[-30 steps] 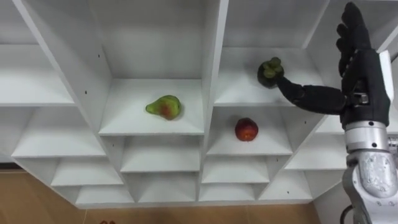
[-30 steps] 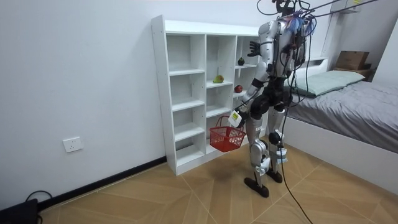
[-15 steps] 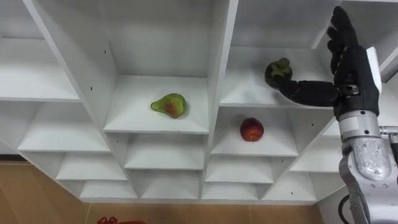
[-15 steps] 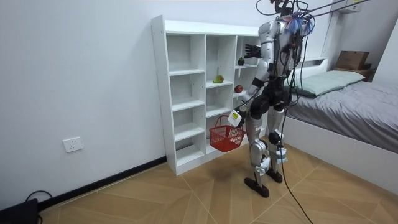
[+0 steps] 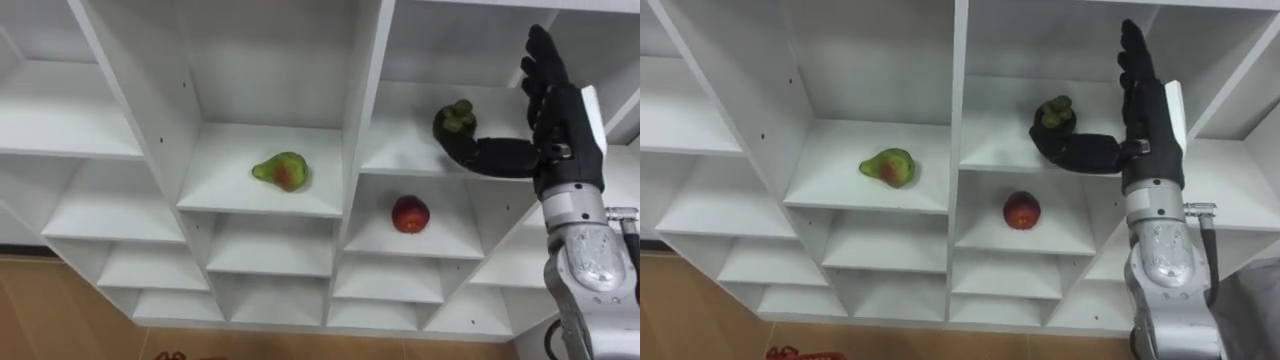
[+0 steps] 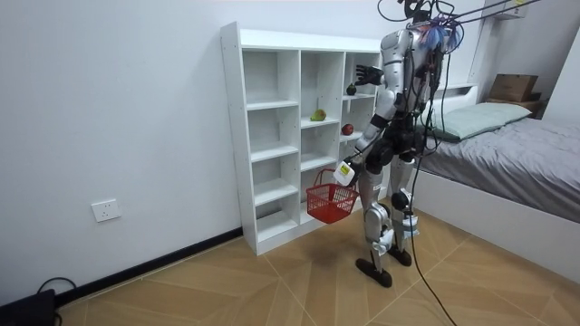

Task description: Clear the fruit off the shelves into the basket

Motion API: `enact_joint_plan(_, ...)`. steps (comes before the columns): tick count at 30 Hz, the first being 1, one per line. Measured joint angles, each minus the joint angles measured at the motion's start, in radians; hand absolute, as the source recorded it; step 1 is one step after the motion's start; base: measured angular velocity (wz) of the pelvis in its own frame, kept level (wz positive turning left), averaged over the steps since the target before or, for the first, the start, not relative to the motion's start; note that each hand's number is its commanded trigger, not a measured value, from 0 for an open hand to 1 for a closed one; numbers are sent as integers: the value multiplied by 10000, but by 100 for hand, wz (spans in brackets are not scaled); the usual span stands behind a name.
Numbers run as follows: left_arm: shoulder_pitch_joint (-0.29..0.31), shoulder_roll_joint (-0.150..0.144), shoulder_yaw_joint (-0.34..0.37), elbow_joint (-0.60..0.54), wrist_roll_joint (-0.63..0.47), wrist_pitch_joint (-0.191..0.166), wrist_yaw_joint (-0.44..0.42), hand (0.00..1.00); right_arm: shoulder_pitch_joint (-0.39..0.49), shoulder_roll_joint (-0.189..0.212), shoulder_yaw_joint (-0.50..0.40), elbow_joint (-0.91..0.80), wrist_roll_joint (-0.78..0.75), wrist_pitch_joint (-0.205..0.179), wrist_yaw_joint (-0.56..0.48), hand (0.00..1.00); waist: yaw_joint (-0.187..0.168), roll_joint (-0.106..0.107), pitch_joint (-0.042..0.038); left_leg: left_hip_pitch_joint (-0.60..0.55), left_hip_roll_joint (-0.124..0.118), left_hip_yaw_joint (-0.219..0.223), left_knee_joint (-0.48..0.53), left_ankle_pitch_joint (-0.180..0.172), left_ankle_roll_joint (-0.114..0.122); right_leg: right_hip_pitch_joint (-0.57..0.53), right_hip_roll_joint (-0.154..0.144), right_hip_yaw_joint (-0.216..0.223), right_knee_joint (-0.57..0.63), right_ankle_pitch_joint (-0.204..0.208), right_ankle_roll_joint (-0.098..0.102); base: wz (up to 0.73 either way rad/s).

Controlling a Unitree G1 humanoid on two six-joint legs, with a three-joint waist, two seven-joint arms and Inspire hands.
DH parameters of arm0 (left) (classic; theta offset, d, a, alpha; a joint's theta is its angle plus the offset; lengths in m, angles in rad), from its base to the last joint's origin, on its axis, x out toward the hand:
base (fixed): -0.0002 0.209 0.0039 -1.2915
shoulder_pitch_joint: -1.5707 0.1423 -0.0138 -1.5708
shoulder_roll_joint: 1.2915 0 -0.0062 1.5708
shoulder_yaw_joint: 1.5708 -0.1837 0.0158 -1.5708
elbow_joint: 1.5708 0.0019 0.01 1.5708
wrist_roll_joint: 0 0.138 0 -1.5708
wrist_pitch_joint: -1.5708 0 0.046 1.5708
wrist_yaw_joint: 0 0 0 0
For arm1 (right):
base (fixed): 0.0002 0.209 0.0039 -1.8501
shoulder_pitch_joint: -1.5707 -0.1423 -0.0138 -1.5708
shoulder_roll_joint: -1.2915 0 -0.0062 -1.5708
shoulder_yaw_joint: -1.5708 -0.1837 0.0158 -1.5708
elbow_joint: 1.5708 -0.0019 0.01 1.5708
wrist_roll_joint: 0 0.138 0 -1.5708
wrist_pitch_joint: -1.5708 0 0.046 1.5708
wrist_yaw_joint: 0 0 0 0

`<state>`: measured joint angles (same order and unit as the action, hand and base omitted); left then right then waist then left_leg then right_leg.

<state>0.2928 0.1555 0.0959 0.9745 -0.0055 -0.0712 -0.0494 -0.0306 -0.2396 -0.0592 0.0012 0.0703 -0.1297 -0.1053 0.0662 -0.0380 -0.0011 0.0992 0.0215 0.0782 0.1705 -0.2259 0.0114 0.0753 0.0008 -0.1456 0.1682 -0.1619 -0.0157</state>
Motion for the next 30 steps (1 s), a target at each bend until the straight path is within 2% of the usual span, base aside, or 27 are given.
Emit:
enact_joint_plan(4,42,-7,-2,-61,11,16,-7,100,-50,0,0,207,-18,1,78,0,8,17,18,-3,1,-16,-2,1,-2,2,3,-3,-3,0,0,0)
enact_joint_plan(8,27,-29,1,-58,13,16,21,100,-109,0,0,853,-84,2,101,0,170,5,117,-4,-1,-16,-2,1,-2,-1,3,15,-3,0,0,0)
enact_joint_plan(12,15,-110,3,-57,14,31,31,100,-144,1,0,1160,-84,13,98,0,224,4,141,-42,-6,-17,-17,1,-1,-46,1,16,-10,-1,1,0)
enact_joint_plan(19,56,-119,-1,-46,14,281,144,100,-572,-13,106,1467,-35,6,-97,0,228,-66,108,-16,-5,-87,-21,1,-1,-14,1,-43,-17,-1,1,1)
enact_joint_plan(22,48,-100,2,-24,177,297,233,100,-764,-43,195,2299,-106,58,-121,0,233,-172,43,10,-4,-125,-15,2,-2,11,-1,-85,-22,-1,1,4)
enact_joint_plan(23,67,-100,1,-21,180,299,239,100,-764,-44,236,2414,-108,202,-121,0,239,-171,46,25,-8,-148,-11,2,-2,61,-8,-110,-28,-1,1,6)
enact_joint_plan(30,113,-68,3,-28,189,573,179,100,-1072,-94,364,2652,-79,336,-16,0,199,-161,71,14,-18,-241,36,10,-10,121,-27,-209,-25,-3,0,3)
